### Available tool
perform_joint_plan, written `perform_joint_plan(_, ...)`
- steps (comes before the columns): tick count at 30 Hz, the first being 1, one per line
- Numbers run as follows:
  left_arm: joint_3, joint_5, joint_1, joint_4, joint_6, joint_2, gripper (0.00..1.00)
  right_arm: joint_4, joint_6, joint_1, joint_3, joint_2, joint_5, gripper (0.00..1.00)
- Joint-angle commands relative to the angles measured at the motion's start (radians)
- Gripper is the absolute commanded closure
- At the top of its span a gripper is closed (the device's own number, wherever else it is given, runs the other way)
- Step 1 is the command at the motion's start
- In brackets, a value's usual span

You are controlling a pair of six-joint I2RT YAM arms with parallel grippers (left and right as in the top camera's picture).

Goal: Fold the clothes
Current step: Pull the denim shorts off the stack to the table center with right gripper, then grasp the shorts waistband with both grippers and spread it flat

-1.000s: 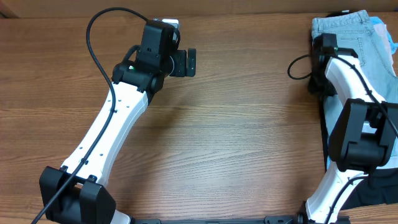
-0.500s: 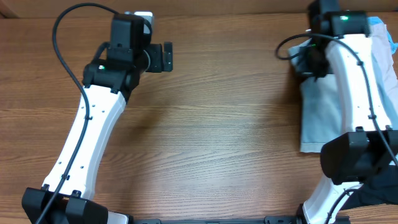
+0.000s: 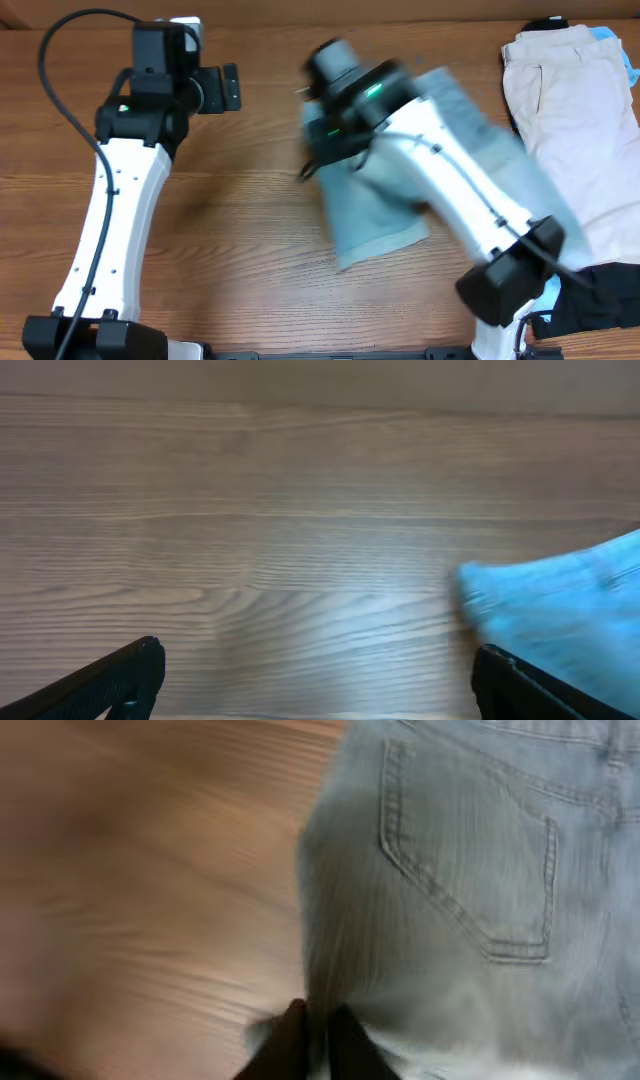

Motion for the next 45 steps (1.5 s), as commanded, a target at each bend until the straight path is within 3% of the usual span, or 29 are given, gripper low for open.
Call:
perform_joint_plan(1,0.026,0.005,0.035,-0.005,0.032,-0.038,0.0,0.056,0.049,0.134,0.018,0.012,-0.068,0.72)
perform_joint_plan(2,0.026,0.006,0.04,-0.008,0.032,-0.039,0.0,0.069,0.049,0.165,0.018,0.016,-0.068,0.68)
perform_joint_plan(4,0.026,0.006,0.039,-0.032,0.032,-0.039,0.0,0.079,0.045,0.22,0.018,0.014,-0.048,0.29)
perform_joint_plan(5,0.026,0.011,0.038,-0.047,0.032,-0.039,0.0,0.073,0.045,0.222,0.018,0.01,-0.039,0.18)
perform_joint_plan(8,0.026,0.061,0.033,-0.079,0.032,-0.039,0.0,0.045,0.045,0.19,0.018,-0.003,-0.004,0.0)
perform_joint_plan(11,0.026,0.144,0.027,-0.111,0.031,-0.035,0.0,0.026,0.045,0.118,0.018,-0.013,0.015,0.0)
perform_joint_plan(13,0.023,0.21,0.001,-0.152,0.028,-0.019,0.0,0.016,0.041,-0.002,0.018,-0.012,0.017,0.0)
perform_joint_plan(23,0.022,0.203,-0.185,-0.257,-0.035,0.154,0.06,0.026,0.033,-0.424,0.0,-0.008,0.008,0.0)
perform_joint_plan(27,0.022,0.185,-0.254,-0.263,-0.055,0.235,0.16,0.011,0.018,-0.471,-0.043,-0.006,0.004,0.04)
perform_joint_plan(35,0.022,0.109,-0.37,-0.303,-0.09,0.376,0.14,0.09,0.018,-0.476,-0.2,-0.005,0.004,0.06)
perform_joint_plan(45,0.022,0.113,-0.376,-0.3,-0.13,0.507,0.15,0.134,0.018,-0.476,-0.291,-0.003,0.004,0.07)
